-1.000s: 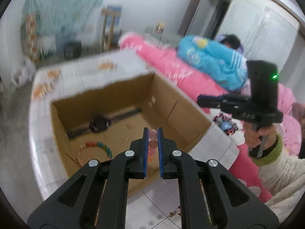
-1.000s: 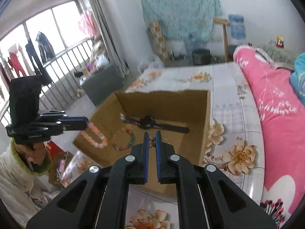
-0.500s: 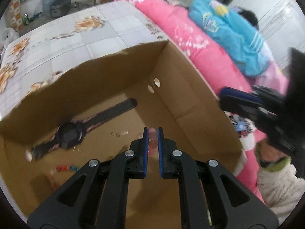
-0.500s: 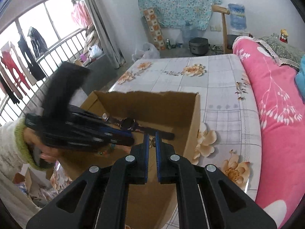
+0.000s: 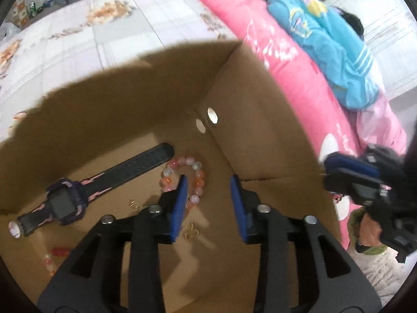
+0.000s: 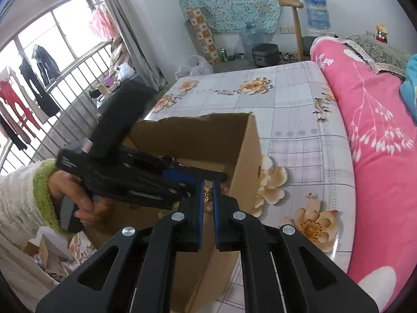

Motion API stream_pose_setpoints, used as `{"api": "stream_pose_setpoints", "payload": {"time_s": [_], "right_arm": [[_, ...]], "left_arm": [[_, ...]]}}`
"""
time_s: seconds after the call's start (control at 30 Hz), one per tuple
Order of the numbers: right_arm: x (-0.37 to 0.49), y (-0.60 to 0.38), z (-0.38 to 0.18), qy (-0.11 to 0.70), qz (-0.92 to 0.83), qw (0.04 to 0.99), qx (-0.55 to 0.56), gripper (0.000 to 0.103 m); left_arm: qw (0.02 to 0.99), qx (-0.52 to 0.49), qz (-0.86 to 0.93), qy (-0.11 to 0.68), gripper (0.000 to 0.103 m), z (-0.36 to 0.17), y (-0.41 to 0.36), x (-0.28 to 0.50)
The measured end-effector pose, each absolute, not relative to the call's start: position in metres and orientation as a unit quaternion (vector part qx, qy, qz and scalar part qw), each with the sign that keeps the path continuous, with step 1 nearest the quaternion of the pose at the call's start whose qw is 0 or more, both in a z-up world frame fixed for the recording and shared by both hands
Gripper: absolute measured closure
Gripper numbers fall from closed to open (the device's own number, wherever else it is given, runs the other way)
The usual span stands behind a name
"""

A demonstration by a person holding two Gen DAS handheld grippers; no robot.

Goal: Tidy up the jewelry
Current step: 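Open the left gripper to drop the bracelet while the right releases the butterfly charm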

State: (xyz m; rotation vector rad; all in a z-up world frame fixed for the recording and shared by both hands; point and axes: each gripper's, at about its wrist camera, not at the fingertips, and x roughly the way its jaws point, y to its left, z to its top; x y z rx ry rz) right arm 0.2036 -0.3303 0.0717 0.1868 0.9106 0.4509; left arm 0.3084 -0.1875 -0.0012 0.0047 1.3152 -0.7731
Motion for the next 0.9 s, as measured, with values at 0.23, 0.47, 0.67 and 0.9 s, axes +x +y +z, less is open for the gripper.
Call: {"api": "stream_pose_setpoints", "payload": {"time_s": [0.23, 0.47, 0.67, 0.9], "right_arm": [[0.210, -0.308, 0.081, 0.459, 0.254, 0.846, 0.096, 0.096], [0.237, -0.249, 0.055, 0.568, 0.284, 0.769, 0.065, 0.096], [0.258, -0.210, 0.028, 0.627, 0.265, 0.732, 0.010, 0.096], [0.266, -0.197, -0.004, 0.671, 0.239, 0.702, -0.014, 0.096]], "left_arm": [[0.765, -0.020, -0.340, 0.546, 0.053, 0.048, -0.131, 0.285], [0.811, -0.014, -0.313, 0.494, 0.040, 0.077, -0.079, 0.247], [0.846, 0.015, -0.273, 0.457, 0.031, 0.078, -0.050, 0.220], [0.859, 0.037, -0.254, 0.443, 0.026, 0.071, -0.035, 0.208]]}}
